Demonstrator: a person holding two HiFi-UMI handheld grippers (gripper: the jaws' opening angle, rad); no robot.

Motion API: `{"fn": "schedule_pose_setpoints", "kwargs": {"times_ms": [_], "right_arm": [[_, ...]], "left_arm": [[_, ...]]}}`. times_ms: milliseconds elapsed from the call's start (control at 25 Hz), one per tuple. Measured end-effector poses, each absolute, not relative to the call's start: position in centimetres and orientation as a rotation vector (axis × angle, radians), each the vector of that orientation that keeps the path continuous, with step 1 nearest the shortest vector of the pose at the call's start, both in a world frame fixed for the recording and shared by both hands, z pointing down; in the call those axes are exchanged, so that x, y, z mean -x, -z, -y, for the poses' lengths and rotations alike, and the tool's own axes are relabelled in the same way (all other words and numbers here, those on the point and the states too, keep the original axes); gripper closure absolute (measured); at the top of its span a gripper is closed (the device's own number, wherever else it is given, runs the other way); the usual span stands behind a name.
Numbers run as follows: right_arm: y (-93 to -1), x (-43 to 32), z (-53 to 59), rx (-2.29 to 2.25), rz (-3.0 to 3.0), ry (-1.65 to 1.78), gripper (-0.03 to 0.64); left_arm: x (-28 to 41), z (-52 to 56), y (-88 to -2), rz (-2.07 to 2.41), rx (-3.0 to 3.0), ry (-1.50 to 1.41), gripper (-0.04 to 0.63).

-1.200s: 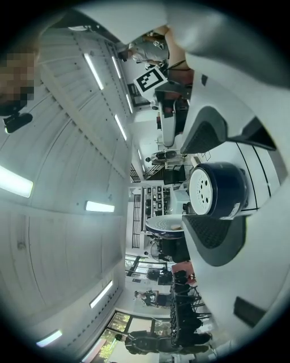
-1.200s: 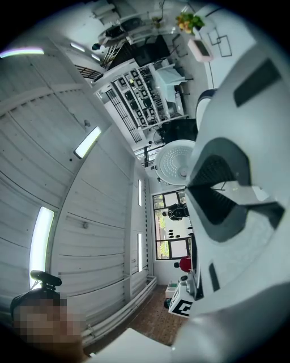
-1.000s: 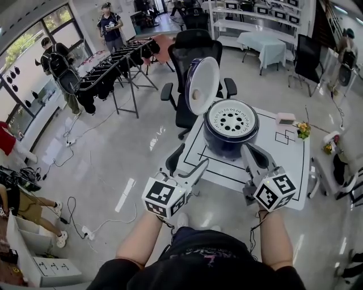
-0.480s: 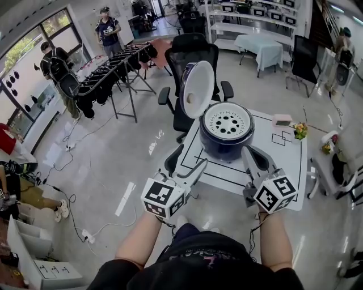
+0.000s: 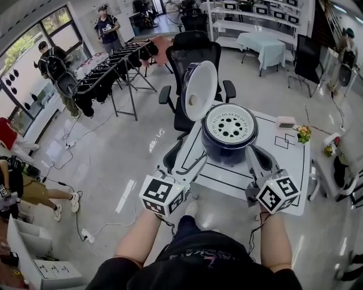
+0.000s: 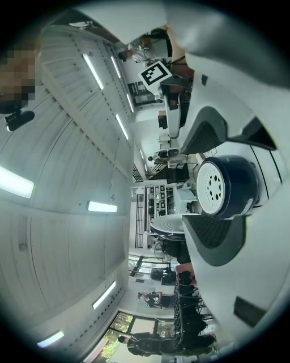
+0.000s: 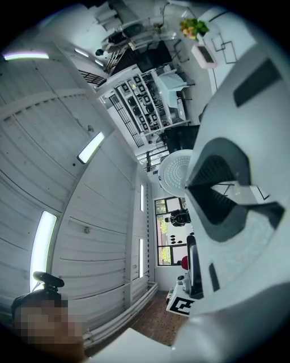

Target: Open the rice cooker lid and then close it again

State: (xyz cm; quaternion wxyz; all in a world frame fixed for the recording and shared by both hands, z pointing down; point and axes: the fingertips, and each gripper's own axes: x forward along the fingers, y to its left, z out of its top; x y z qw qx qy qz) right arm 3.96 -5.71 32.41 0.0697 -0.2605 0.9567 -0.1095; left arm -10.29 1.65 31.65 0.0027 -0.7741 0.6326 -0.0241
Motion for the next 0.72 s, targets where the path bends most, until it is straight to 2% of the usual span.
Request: {"fn": "schedule_pose_setpoints", "kwargs": {"times_ms": [720], "right_arm": [[-32.0,6.9,16.7,0.851,-2.902,0.323,0.615]], "left_arm": [[26.0,9.8,-29.4,-2.082,2.351,-0.069,0.274]]}}
